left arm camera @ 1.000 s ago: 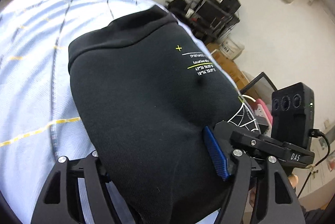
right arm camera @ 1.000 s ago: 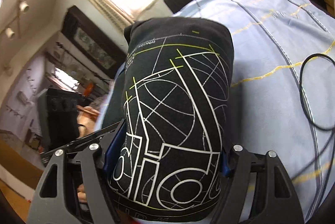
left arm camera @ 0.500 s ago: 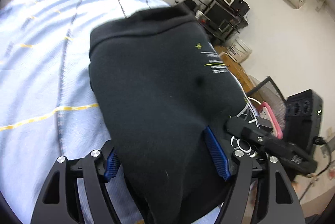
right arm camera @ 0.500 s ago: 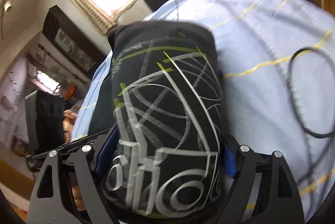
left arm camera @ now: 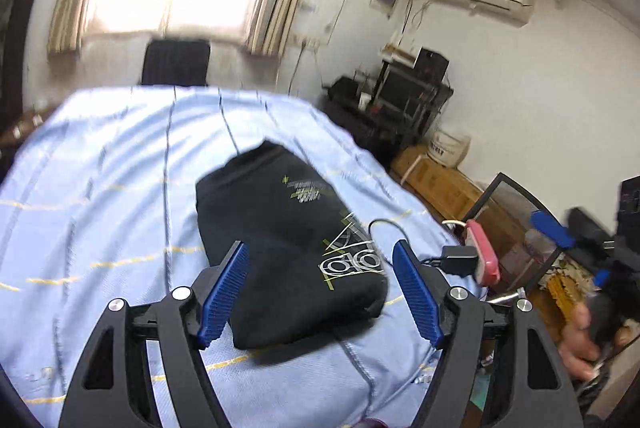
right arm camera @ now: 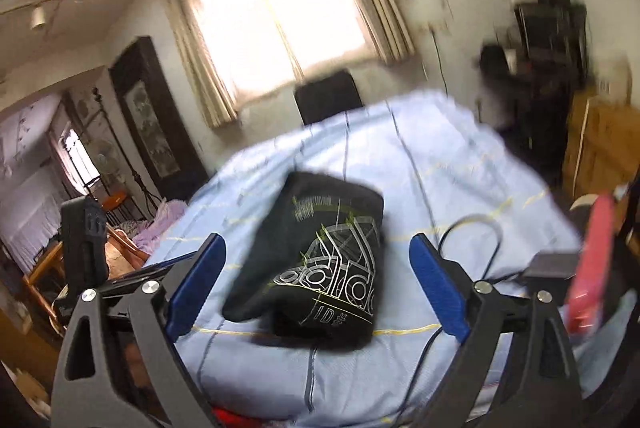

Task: Fold large clothes
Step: 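Release the hoodie bundle onto the sheet and raise both grippers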

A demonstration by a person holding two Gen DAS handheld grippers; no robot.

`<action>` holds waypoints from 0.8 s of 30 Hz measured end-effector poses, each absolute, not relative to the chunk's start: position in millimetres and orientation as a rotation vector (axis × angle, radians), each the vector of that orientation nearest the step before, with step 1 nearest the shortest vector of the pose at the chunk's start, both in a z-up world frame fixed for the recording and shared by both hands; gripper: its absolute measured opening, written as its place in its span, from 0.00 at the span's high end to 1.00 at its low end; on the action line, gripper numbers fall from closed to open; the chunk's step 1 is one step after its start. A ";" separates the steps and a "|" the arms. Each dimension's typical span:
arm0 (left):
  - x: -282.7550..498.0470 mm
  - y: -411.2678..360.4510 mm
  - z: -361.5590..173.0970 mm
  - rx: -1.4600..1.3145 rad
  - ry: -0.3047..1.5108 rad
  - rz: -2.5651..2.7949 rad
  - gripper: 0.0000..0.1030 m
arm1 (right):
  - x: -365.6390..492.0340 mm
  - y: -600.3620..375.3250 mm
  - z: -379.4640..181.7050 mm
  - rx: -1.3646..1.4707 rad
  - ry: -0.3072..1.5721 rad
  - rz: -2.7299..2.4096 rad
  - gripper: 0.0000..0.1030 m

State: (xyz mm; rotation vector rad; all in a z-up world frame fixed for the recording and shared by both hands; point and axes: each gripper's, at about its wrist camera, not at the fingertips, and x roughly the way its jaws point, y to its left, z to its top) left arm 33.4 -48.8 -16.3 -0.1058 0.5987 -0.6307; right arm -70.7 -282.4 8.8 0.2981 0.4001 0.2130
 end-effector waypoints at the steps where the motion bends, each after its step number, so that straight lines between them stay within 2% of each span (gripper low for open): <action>1: 22.9 -51.6 -11.4 -0.093 0.582 -0.626 0.20 | -86.3 -283.1 18.3 0.288 0.373 0.226 0.09; 5: -8.0 -57.2 -8.0 -0.057 0.548 -0.557 0.16 | -134.3 -280.0 43.2 0.187 0.266 0.139 0.05; 7: -17.7 -55.4 -6.2 -0.037 0.530 -0.521 0.15 | -137.8 -273.2 42.2 0.156 0.267 0.097 0.05; 9: -29.5 -52.4 -2.6 -0.017 0.495 -0.470 0.09 | -137.0 -260.8 35.8 0.143 0.278 0.122 0.05; 15: -35.9 -39.2 0.5 0.025 0.420 -0.327 0.04 | -102.2 -217.6 16.4 0.070 0.290 0.142 0.05; 24: 5.6 -38.6 -29.7 0.027 0.515 -0.228 0.04 | -32.4 -210.6 -27.7 0.092 0.450 0.146 0.05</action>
